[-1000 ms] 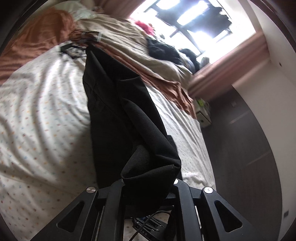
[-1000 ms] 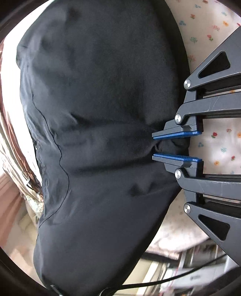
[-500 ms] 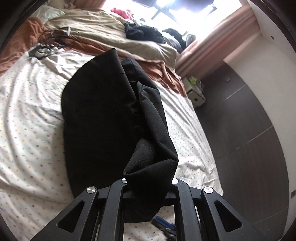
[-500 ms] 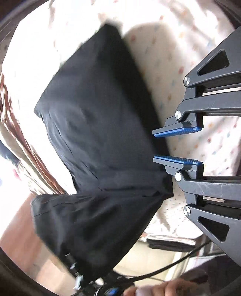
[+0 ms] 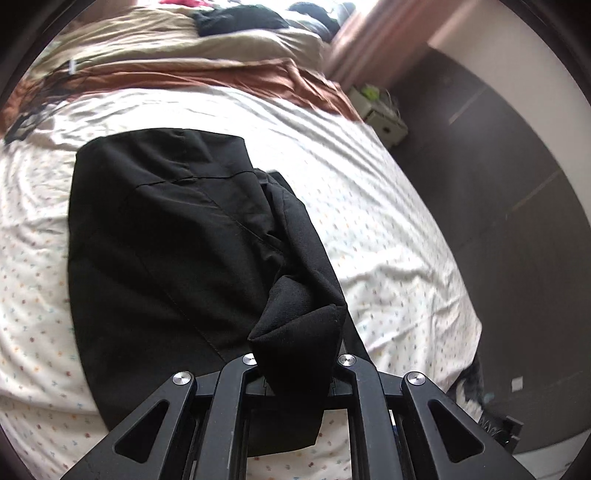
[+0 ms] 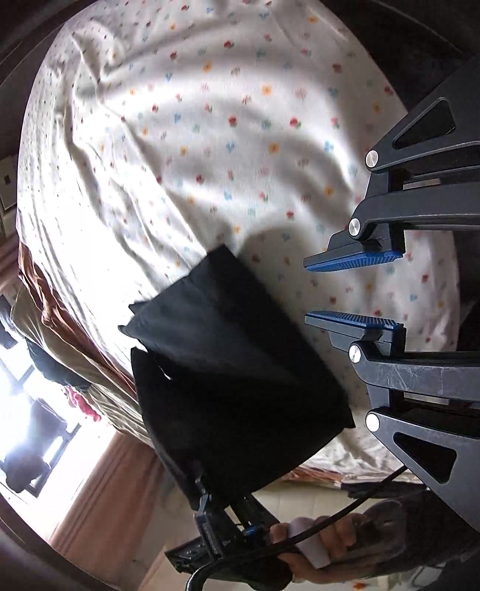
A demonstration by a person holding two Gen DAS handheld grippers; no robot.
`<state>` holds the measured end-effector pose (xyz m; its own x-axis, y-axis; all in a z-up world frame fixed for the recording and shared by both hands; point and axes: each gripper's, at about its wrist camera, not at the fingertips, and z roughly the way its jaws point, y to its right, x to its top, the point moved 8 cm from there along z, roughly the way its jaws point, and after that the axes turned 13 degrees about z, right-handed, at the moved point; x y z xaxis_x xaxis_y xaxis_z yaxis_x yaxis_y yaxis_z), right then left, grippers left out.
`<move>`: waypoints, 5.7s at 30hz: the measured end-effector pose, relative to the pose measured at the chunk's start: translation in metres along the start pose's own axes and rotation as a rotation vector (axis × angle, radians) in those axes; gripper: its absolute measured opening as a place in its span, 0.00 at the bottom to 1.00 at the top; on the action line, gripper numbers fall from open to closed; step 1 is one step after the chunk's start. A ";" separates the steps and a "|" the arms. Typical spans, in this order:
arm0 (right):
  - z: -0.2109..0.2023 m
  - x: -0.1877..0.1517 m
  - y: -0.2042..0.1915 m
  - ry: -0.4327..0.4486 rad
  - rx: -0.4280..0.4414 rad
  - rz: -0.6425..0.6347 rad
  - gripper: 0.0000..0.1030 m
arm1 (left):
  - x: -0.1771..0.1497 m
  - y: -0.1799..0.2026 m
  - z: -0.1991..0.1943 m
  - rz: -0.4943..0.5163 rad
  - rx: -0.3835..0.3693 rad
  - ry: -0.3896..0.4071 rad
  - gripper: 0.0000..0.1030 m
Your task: Fold large clothes
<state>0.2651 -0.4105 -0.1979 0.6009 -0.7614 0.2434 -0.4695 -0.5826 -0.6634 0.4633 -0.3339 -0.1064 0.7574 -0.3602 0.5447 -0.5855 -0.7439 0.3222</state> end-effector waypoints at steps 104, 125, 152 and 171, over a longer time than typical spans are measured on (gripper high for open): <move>0.053 -0.042 -0.031 -0.218 0.172 -0.031 0.18 | -0.171 -0.084 -0.060 -0.013 0.140 -0.090 0.20; 0.016 -0.079 -0.016 -0.253 0.167 -0.089 0.82 | -0.222 -0.105 -0.100 -0.100 -0.030 -0.102 0.43; 0.130 0.047 -0.066 -0.331 0.280 -0.029 0.84 | -0.116 -0.188 -0.027 -0.273 0.030 -0.040 0.59; 0.174 0.043 -0.099 -0.443 0.281 -0.077 0.43 | -0.075 -0.218 0.018 -0.316 0.069 -0.064 0.59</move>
<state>0.4498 -0.3359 -0.2449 0.8710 -0.4910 0.0166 -0.2585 -0.4869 -0.8343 0.5396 -0.1547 -0.2317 0.9164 -0.1387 0.3754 -0.2994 -0.8600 0.4133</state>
